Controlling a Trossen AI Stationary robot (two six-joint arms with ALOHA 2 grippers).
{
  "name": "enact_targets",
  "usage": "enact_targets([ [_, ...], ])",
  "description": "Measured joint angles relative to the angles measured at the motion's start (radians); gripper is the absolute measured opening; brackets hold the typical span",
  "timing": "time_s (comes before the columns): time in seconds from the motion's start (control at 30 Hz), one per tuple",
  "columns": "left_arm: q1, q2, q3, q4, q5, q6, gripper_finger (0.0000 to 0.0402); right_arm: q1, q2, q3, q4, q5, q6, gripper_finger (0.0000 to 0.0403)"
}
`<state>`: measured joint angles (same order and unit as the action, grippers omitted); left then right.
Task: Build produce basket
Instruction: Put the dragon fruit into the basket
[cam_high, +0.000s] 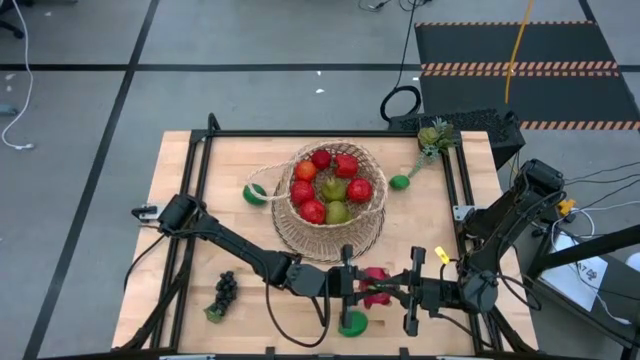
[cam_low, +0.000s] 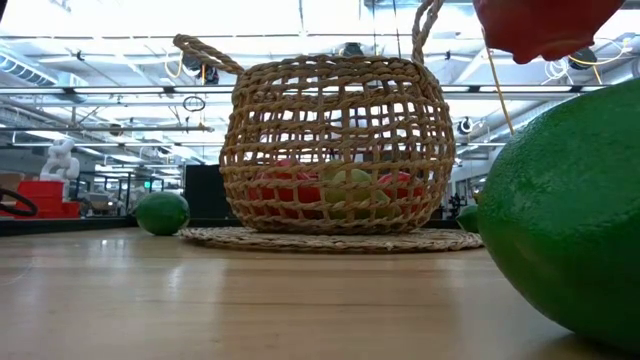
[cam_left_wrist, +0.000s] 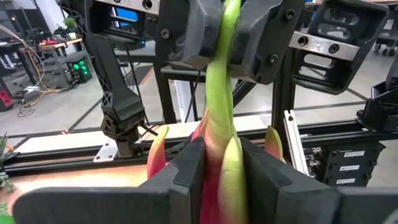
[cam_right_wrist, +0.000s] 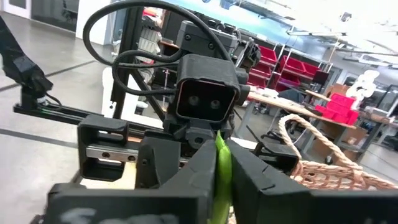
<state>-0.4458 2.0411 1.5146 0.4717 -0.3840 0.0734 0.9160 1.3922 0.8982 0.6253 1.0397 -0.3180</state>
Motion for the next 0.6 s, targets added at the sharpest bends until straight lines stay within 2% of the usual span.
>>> enact_targets([
  [0.4,-0.001,0.0,0.0,-0.006,0.032,0.002,0.0086,0.042,-0.009,0.0,0.156,0.008,-0.113,0.0186],
  [0.6,-0.008,-0.019,-0.001,-0.014,0.044,0.012,0.0085,0.108,-0.055,0.0,0.176,0.053,-0.141,0.0225],
])
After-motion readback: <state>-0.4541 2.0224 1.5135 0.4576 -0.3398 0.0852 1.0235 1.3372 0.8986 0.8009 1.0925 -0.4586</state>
